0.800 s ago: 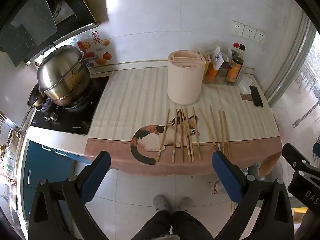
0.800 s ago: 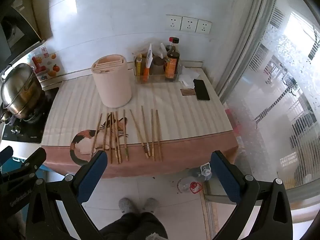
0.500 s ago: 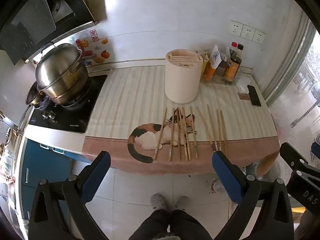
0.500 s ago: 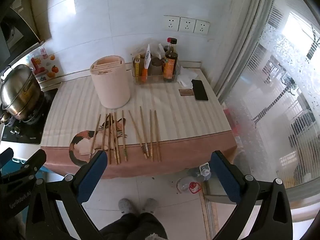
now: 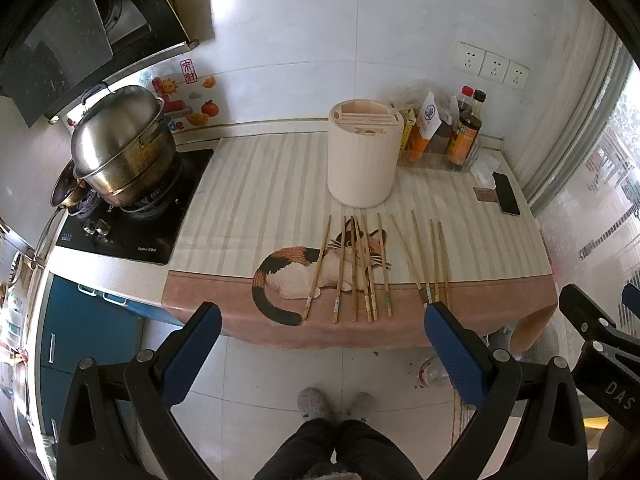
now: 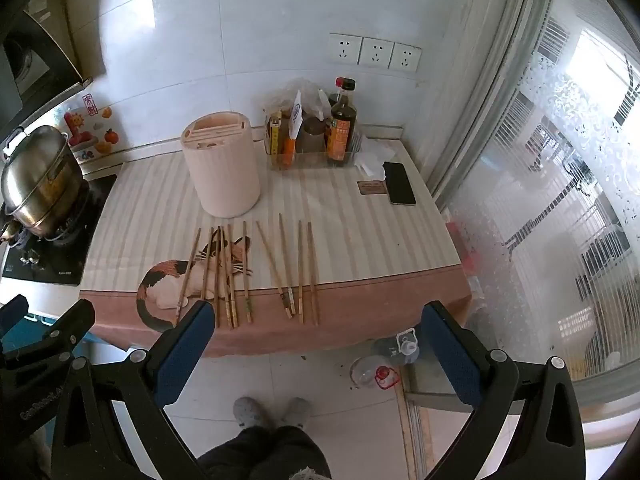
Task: Organize utensils
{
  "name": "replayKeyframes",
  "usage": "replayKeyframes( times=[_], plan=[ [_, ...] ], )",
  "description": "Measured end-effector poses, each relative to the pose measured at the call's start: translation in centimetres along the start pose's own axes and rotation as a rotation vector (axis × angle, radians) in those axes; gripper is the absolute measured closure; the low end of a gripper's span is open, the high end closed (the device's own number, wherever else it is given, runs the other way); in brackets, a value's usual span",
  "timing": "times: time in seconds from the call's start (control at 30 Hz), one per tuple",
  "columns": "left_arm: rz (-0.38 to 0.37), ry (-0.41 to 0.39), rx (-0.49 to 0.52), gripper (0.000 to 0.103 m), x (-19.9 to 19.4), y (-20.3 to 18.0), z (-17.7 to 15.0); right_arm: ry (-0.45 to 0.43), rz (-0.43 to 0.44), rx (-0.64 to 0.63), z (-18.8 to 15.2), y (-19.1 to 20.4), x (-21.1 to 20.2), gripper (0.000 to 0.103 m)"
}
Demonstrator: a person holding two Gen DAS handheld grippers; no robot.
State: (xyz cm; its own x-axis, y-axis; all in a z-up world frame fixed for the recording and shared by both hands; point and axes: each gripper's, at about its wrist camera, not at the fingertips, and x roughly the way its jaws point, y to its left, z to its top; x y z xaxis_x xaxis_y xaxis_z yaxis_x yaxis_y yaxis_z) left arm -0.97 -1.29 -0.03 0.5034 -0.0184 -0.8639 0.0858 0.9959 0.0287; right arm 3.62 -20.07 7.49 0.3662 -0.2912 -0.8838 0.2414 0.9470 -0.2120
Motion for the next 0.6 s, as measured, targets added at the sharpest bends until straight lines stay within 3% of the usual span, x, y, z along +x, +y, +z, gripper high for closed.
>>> replayKeyframes(
  times=[0.6],
  plan=[
    [-0.011, -0.01, -0.003, 0.0, -0.6, -0.5, 0.8, -0.021, 0.003, -0.001, 0.2, -1.0, -0.8, 0.0]
  ],
)
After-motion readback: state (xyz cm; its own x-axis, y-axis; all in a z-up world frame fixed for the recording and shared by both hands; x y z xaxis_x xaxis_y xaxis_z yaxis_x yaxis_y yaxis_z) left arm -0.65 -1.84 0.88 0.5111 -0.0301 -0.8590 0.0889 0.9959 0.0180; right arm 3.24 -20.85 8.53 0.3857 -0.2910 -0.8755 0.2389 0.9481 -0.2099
